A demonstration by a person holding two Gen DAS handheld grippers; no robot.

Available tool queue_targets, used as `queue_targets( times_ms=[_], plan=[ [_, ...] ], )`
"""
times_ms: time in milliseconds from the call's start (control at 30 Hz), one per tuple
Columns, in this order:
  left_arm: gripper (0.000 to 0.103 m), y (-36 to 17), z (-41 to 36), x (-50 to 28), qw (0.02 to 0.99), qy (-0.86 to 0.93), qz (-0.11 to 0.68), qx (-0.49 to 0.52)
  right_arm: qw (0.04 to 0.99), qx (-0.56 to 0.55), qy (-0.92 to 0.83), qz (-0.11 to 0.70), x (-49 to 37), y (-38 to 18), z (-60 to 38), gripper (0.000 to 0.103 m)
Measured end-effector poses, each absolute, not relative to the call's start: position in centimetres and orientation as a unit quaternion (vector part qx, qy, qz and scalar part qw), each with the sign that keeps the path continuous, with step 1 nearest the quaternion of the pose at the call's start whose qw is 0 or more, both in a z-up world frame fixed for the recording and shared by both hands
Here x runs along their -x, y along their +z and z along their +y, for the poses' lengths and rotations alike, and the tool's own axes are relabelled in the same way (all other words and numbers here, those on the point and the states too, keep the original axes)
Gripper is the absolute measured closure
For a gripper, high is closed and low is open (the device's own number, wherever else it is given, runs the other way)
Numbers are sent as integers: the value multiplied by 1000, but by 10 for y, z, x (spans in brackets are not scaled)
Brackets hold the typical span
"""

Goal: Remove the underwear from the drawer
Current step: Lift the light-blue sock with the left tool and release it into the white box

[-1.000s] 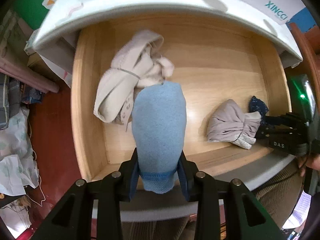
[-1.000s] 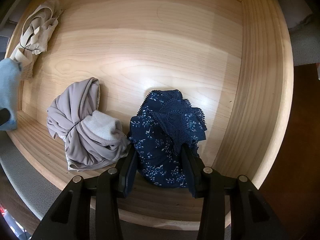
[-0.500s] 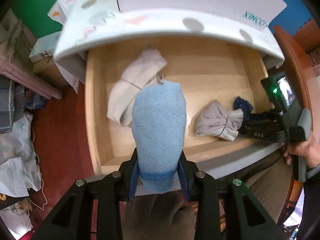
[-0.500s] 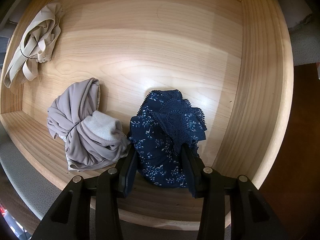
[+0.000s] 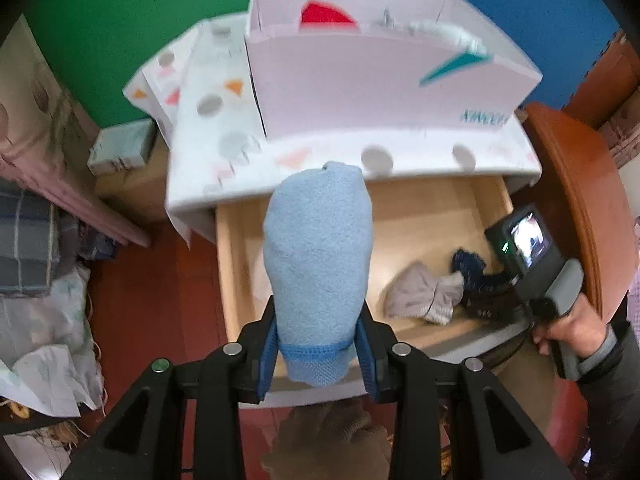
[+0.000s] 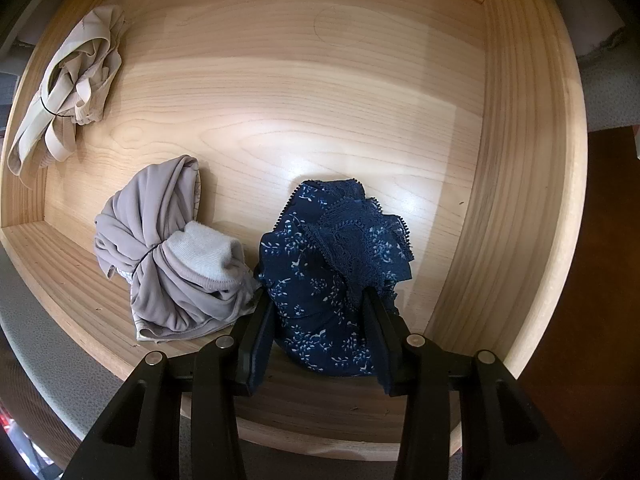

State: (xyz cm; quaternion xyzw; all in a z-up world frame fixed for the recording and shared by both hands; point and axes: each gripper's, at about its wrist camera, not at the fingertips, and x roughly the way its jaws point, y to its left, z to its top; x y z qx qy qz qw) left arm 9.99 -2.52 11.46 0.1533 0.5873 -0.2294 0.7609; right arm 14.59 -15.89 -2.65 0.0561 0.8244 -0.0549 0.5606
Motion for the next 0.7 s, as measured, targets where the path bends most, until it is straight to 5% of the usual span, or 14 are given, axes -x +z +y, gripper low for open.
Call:
queue_targets(
  times_ms=[367,700],
  plan=[
    [69,214,-54,-152,822,-219,500,-160,560,-56,-55,824,-147,-27,-159,63],
    [69,227,-99,-217,844,-176,482,-157,561,-59,-56,824,-147,-30,-157,63]
  ],
)
